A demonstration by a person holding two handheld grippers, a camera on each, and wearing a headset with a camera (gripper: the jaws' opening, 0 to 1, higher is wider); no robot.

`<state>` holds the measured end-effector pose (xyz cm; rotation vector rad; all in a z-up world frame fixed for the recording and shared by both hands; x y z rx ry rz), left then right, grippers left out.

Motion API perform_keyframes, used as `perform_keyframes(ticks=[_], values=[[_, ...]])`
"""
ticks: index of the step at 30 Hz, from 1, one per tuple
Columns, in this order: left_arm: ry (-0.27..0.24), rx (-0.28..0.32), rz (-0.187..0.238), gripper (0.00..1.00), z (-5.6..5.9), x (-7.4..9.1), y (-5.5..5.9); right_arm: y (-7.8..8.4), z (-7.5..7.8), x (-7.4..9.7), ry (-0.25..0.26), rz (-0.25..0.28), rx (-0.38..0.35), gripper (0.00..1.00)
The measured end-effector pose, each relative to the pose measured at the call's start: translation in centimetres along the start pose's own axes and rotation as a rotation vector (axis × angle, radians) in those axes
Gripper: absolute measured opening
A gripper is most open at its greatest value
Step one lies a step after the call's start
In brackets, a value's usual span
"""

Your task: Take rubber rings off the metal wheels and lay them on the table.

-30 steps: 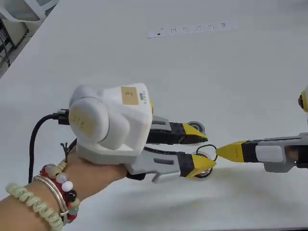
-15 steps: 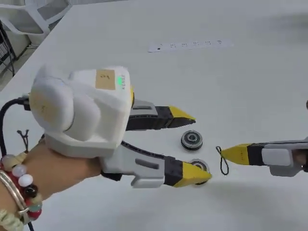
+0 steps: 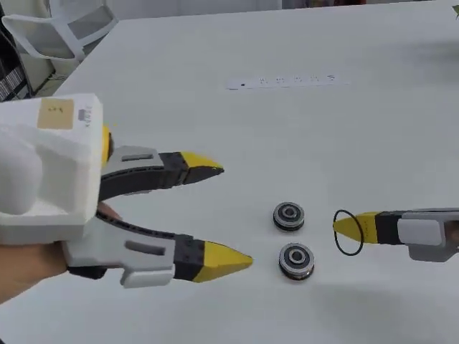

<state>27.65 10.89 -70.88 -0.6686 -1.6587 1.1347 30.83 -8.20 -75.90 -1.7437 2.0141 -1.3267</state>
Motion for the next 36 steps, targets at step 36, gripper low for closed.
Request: perform_keyframes(ticks=[36], values=[[-0.155,0.250,-0.008,0.93,2.4,5.2,5.3,-6.6,-5.3,-4.7,-0.110,0.022,0.184,0.00]])
Point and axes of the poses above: the centre of the closed fingertips' face, and the gripper's own axes: x roughly backward along the fingers, z roughly to its right, y roughly out of its underside, the point moved 5 cm from there along x, roughly backward along the fingers, and after that the axes turned 2 degrees about y, right-handed, at the moved point
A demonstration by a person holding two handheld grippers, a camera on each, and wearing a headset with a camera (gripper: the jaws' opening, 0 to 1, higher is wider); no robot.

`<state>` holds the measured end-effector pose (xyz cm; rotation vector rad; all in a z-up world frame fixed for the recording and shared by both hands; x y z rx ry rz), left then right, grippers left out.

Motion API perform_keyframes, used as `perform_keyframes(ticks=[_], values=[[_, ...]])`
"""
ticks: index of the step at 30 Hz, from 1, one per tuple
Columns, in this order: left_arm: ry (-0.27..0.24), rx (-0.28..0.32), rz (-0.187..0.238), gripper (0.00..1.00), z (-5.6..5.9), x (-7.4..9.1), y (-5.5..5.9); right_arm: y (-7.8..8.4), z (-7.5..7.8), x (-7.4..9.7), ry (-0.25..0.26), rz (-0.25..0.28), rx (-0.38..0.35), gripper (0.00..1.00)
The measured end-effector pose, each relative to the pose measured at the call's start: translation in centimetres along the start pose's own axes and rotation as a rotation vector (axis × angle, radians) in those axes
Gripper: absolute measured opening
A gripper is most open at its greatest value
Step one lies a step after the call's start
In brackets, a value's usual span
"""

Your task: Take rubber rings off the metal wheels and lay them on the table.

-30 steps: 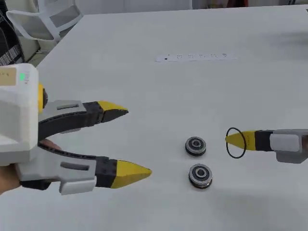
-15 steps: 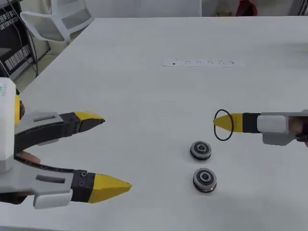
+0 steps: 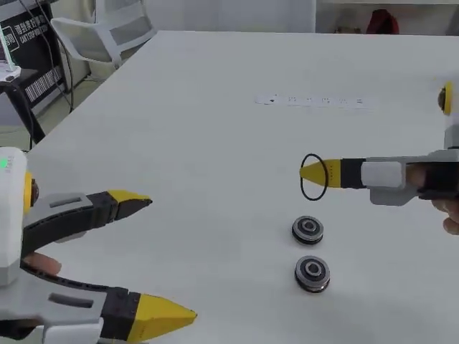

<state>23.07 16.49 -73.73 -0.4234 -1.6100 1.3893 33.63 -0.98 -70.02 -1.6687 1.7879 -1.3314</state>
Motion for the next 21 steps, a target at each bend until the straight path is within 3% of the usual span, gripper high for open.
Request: perform_keyframes(ticks=[8,21], values=[[0.012,0.006,-0.002,0.95,0.1,-0.3,0.2,-0.1,-0.8,-2.4,-0.002,-0.056,0.081,0.00],[0.007,0.012,-0.028,0.97,0.0,-0.4,0.9,5.6,0.8,-4.8,0.050,-0.172,0.045,0.00]])
Point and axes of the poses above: the centre of the closed fingertips' face, and the gripper's own axes: x roughly backward along the fingers, z roughly to its right, y roughly out of its underside, the point moved 5 cm from there along x, roughly backward along the fingers, and after that the axes turned 2 degrees about y, right-handed, at the moved point
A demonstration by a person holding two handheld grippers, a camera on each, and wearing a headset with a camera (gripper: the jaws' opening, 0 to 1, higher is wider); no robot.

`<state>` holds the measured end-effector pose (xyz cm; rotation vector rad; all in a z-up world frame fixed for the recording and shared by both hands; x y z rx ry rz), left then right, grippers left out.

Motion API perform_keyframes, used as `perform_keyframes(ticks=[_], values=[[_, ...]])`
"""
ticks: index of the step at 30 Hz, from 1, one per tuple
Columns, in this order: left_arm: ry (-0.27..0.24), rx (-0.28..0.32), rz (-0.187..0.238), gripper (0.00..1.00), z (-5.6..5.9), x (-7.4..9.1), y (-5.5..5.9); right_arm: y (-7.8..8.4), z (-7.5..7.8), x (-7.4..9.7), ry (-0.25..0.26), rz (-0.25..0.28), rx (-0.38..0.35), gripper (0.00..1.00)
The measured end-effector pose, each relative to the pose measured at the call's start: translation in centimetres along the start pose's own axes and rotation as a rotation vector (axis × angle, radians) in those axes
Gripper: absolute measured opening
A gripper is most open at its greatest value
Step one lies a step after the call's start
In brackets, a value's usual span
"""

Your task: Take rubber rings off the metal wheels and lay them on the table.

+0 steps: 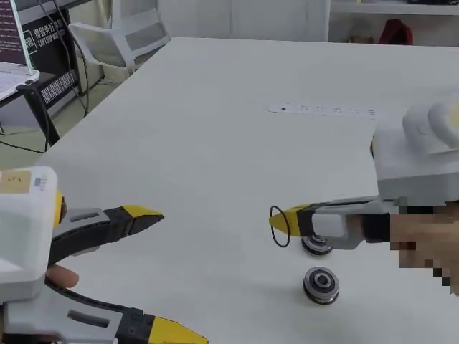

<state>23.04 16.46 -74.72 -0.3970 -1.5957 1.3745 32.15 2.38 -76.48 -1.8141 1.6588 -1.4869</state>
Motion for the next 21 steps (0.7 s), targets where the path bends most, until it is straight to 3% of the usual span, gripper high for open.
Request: perform_keyframes(ticks=[6,21], values=[[-0.015,0.011,-0.003,0.97,-0.2,0.1,0.1,1.8,1.2,-0.9,0.046,-0.053,0.004,0.00],[-0.061,0.053,0.022,0.95,-0.7,0.5,0.2,4.4,2.2,-2.0,0.066,-0.159,0.038,0.00]])
Point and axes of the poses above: the centre of the closed fingertips' face, and the gripper's own axes: x roughly backward along the fingers, z roughly to its right, y roughly out of its underside, the point moved 5 cm from there along x, roughly backward along the fingers, and after that the axes turned 2 degrees about y, right-handed, at the moved point
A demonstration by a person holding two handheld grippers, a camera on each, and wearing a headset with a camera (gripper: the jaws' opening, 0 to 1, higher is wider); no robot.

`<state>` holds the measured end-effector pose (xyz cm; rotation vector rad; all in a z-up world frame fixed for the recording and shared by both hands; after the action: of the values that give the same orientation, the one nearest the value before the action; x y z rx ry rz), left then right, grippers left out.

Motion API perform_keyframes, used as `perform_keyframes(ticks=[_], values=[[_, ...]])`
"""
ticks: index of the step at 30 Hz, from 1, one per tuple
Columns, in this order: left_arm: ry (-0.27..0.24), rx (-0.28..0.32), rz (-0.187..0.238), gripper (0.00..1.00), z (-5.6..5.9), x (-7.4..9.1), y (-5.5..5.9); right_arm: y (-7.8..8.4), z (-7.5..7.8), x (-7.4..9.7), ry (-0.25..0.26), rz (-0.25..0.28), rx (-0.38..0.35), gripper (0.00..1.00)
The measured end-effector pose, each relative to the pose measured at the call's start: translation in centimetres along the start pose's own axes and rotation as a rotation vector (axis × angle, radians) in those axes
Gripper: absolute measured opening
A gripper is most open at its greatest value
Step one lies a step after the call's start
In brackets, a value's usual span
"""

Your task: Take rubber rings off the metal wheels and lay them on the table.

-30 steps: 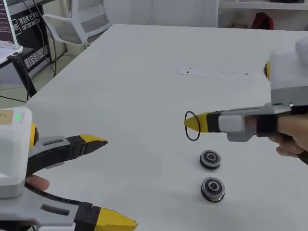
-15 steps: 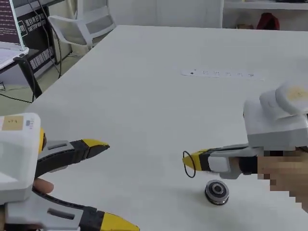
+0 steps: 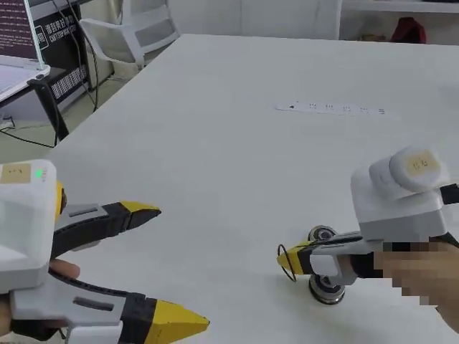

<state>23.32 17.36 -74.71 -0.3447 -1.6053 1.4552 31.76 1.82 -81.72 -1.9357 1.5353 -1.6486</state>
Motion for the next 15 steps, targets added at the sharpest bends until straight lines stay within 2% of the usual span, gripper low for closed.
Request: perform_keyframes(ticks=[7,15], values=[[0.000,-0.003,-0.015,0.95,0.01,-0.07,0.16,0.59,0.12,-0.27,0.006,-0.028,0.015,0.00],[-0.002,0.007,-0.011,0.95,0.00,-0.06,0.15,0.98,0.05,-0.50,0.001,-0.051,0.036,0.00]])
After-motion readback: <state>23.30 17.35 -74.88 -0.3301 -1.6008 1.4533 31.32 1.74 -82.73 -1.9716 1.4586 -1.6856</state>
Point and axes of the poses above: the centre of the closed fingertips' face, and the gripper's own axes: x roughly backward along the fingers, z roughly to its right, y roughly out of its underside, the point moved 5 cm from there along x, roughly backward along the fingers, and after that the axes turned 2 degrees about y, right-handed, at the moved point
